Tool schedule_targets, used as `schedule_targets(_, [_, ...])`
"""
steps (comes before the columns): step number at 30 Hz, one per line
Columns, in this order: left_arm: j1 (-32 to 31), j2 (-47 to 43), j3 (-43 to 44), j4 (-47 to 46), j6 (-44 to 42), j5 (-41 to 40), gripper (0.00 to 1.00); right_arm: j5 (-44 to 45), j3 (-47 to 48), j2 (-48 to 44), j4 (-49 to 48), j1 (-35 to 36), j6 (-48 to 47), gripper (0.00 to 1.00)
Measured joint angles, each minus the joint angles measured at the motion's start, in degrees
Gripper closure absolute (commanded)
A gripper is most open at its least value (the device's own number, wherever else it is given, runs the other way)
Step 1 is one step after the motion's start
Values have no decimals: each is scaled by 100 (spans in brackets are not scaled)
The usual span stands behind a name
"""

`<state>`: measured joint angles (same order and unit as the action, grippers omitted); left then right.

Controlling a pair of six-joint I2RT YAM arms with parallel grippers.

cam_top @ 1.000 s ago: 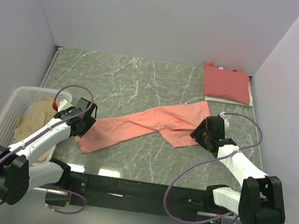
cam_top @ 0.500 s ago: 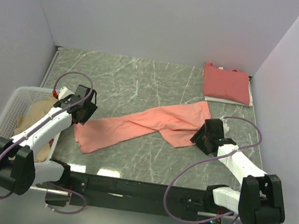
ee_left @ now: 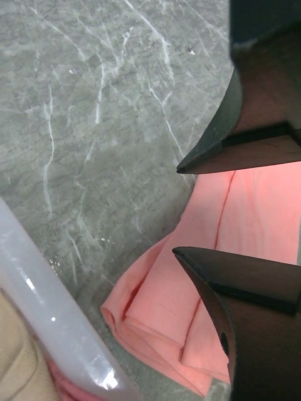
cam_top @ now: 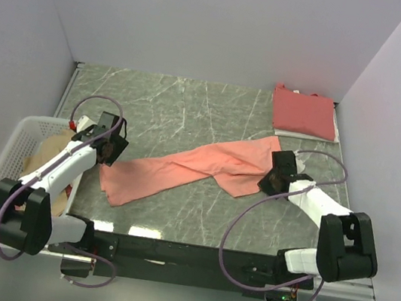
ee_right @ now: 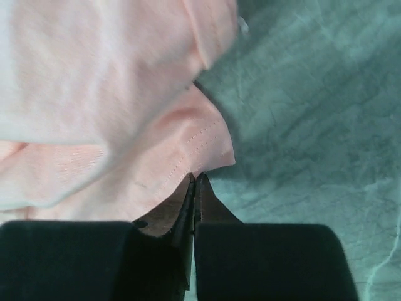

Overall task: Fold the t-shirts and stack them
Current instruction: Flatten the tshirt out

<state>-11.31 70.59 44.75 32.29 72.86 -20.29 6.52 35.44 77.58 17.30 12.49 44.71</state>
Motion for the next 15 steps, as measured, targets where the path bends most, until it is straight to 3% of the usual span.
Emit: schedule_targets(15, [111, 79, -208, -136, -129, 164, 50, 278, 1180, -1832, 1165, -732, -549, 100])
